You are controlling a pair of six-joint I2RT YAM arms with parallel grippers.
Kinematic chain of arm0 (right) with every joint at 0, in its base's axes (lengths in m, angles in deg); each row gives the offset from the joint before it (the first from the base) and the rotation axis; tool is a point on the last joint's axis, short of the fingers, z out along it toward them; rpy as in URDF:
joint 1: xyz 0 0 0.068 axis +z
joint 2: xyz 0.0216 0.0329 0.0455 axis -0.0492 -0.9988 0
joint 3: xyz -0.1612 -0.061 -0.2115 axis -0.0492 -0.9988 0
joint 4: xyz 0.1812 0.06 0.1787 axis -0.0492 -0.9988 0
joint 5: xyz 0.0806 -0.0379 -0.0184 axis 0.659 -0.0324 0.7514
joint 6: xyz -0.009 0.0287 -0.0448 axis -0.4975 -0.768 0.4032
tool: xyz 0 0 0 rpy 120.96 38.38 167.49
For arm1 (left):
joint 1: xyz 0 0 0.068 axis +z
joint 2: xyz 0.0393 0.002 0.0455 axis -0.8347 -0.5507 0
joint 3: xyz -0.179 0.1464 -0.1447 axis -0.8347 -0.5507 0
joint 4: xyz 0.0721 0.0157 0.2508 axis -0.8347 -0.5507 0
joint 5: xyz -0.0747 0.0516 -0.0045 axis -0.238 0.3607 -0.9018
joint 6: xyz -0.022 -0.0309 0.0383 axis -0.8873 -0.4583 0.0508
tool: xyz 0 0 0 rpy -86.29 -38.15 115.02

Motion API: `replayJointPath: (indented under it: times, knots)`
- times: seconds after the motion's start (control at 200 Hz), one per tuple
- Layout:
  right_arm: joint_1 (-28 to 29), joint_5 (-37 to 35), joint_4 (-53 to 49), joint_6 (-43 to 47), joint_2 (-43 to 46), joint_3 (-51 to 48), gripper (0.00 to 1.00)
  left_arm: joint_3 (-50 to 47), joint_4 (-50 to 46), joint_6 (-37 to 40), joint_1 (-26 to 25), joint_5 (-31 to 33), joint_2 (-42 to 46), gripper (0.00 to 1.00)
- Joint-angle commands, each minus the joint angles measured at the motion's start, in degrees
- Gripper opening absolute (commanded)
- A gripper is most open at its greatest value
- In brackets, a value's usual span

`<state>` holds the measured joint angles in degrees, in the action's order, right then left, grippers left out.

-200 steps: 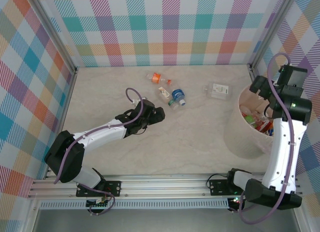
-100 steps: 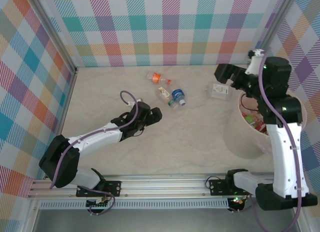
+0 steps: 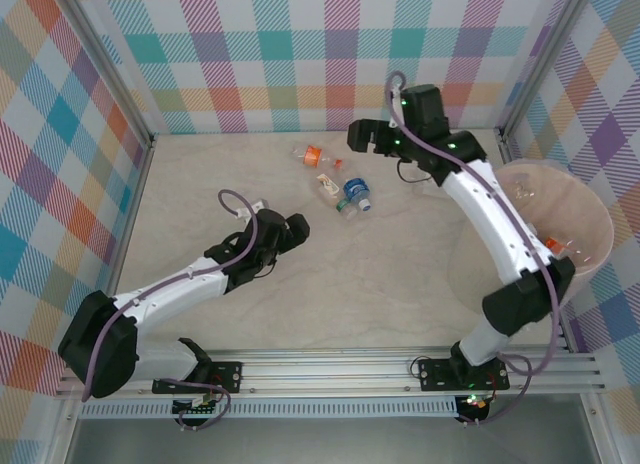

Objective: Put the plastic bottles in the bin

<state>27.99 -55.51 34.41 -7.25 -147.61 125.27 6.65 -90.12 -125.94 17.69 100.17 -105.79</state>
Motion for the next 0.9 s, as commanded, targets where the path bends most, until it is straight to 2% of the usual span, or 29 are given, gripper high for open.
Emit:
replayJointPath:
  times: [0.0,0.115,0.355,0.535,0.655,0.895]
  knots:
    - [0.00,-6.07,4.51,-0.40,-3.91,1.56,1.00,-1.20,-0.92,-1.11,0.57,2.14,1.71,1.00]
    - [-1.27,-8.74,4.07,-1.81,-10.18,4.01,1.00,-1.34,-1.11,-1.21,0.84,2.32,1.75,1.00]
    - [-7.52,-10.93,3.43,-4.55,-20.19,8.25,1.00,-2.01,-1.91,-1.30,1.11,3.14,2.34,1.00]
    - [-11.32,-13.95,-4.22,-4.58,-30.65,18.08,1.00,-2.38,-2.07,-1.39,1.63,3.07,2.19,1.00]
    - [-12.13,-15.89,-4.65,-3.95,-33.56,18.45,1.00,-2.64,-2.39,-1.65,1.98,3.34,2.08,1.00]
    - [-13.35,-12.38,-5.52,-4.71,-36.67,16.81,1.00,-2.49,-2.26,-1.60,2.59,2.51,1.29,1.00]
